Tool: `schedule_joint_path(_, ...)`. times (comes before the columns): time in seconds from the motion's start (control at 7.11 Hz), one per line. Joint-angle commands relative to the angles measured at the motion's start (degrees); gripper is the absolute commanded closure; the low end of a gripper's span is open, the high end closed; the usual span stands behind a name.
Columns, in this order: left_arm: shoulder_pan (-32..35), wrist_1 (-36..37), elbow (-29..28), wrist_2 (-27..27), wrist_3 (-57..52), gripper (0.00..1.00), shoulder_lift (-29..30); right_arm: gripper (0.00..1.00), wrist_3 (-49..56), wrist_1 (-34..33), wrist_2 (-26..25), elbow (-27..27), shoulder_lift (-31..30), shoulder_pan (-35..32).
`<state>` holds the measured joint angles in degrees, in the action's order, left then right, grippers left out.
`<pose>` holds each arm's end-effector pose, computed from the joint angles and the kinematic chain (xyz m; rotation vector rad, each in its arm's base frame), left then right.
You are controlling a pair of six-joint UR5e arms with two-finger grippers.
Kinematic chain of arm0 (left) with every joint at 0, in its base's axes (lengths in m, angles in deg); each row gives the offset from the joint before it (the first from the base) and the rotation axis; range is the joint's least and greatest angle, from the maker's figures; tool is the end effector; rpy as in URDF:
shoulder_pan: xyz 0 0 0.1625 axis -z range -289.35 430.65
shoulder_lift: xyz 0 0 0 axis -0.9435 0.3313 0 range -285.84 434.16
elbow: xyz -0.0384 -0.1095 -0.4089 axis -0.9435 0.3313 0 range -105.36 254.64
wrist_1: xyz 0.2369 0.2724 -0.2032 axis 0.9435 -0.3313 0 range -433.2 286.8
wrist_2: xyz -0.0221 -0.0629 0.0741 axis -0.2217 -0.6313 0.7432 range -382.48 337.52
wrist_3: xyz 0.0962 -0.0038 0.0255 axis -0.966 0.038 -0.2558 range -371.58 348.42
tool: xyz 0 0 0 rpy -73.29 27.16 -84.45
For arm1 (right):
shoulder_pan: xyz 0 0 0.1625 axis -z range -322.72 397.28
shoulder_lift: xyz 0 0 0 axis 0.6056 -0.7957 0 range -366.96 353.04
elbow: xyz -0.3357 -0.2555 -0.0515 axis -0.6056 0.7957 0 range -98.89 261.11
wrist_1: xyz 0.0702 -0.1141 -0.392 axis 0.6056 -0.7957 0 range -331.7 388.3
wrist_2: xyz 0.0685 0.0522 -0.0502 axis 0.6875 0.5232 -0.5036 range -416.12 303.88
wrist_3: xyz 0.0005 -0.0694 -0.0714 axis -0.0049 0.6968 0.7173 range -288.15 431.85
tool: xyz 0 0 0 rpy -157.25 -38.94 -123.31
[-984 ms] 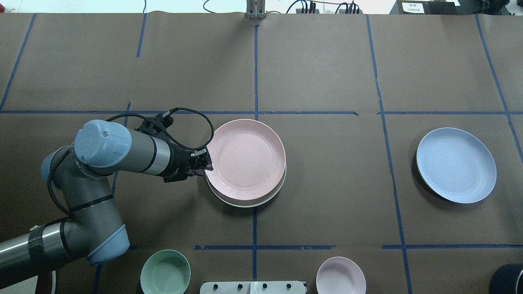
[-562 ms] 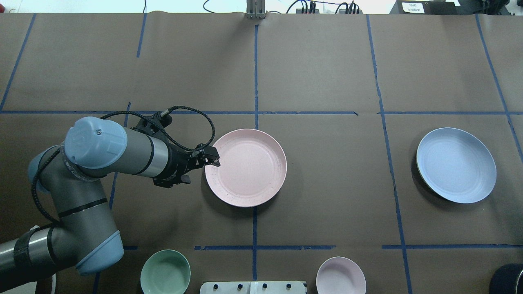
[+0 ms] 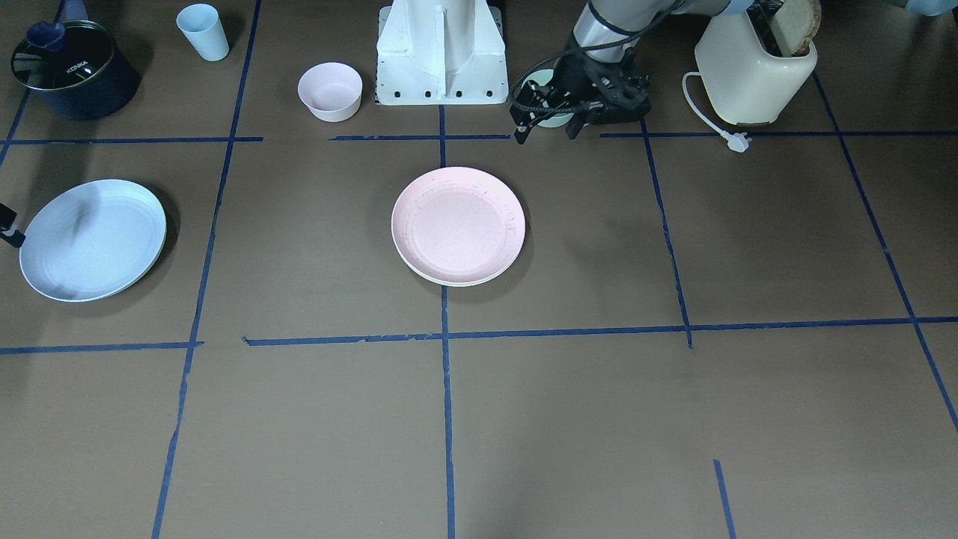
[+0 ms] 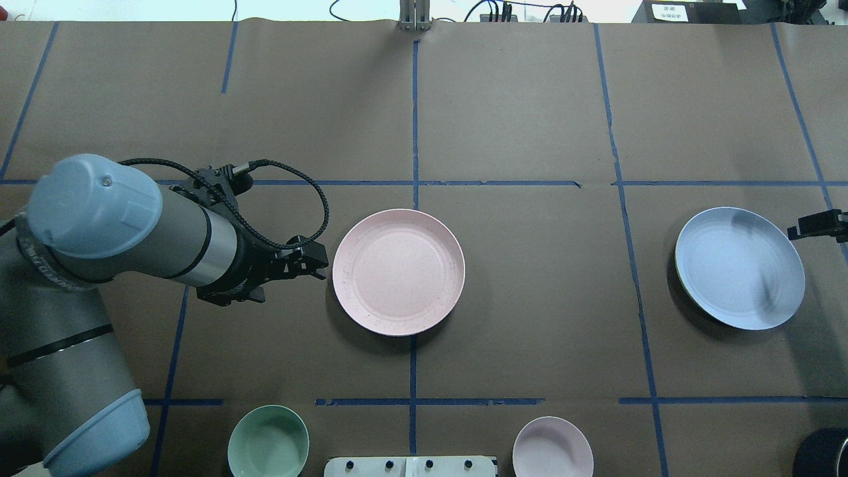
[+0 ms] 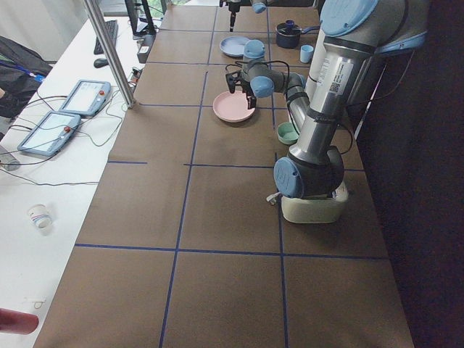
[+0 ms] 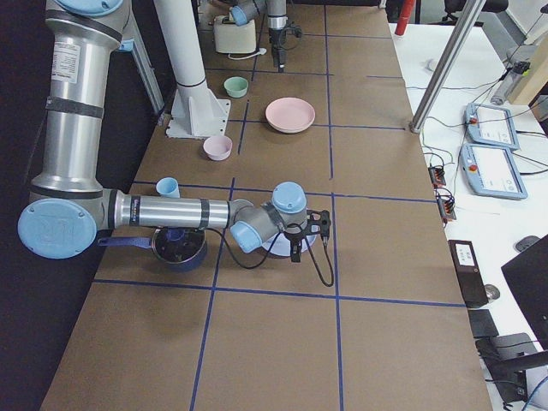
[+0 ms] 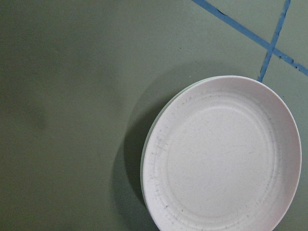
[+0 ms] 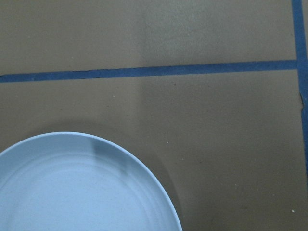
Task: Stack three plates with pink and blue
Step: 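Withdraw the left gripper while the right gripper grasps the light blue plate rim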
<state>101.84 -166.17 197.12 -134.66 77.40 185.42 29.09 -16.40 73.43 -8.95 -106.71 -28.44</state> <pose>0.3935 -0.3501 0.2096 -0.0700 1.0392 -0.2868 -0.1174 -0.4302 0.6518 0.1281 -0.8843 0.0864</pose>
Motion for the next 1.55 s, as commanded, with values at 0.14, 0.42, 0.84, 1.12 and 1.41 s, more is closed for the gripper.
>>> schedule_joint_path(0.14,2.3,7.5,4.8,-0.1,-6.9,0.00,-1.9,0.00,-5.9,7.3,-0.9,3.4,-0.7,3.0)
schedule_joint_path(0.42,3.7,7.5,4.9,-0.1,-8.3,0.00,-3.1,0.00,-5.6,7.2,-3.0,3.5,-1.6,4.4)
schedule_joint_path(0.84,5.5,7.5,5.3,-0.1,-10.8,0.00,-4.6,0.29,-6.1,7.2,-4.3,4.7,-1.5,5.7)
schedule_joint_path(1.12,6.4,7.5,5.3,-0.1,-10.9,0.00,-4.8,0.98,-5.7,7.2,-4.2,4.6,-1.5,5.6)
schedule_joint_path(1.41,6.5,7.5,5.3,-0.1,-10.9,0.00,-4.8,1.00,-5.7,7.5,-3.8,4.1,-1.7,5.4)
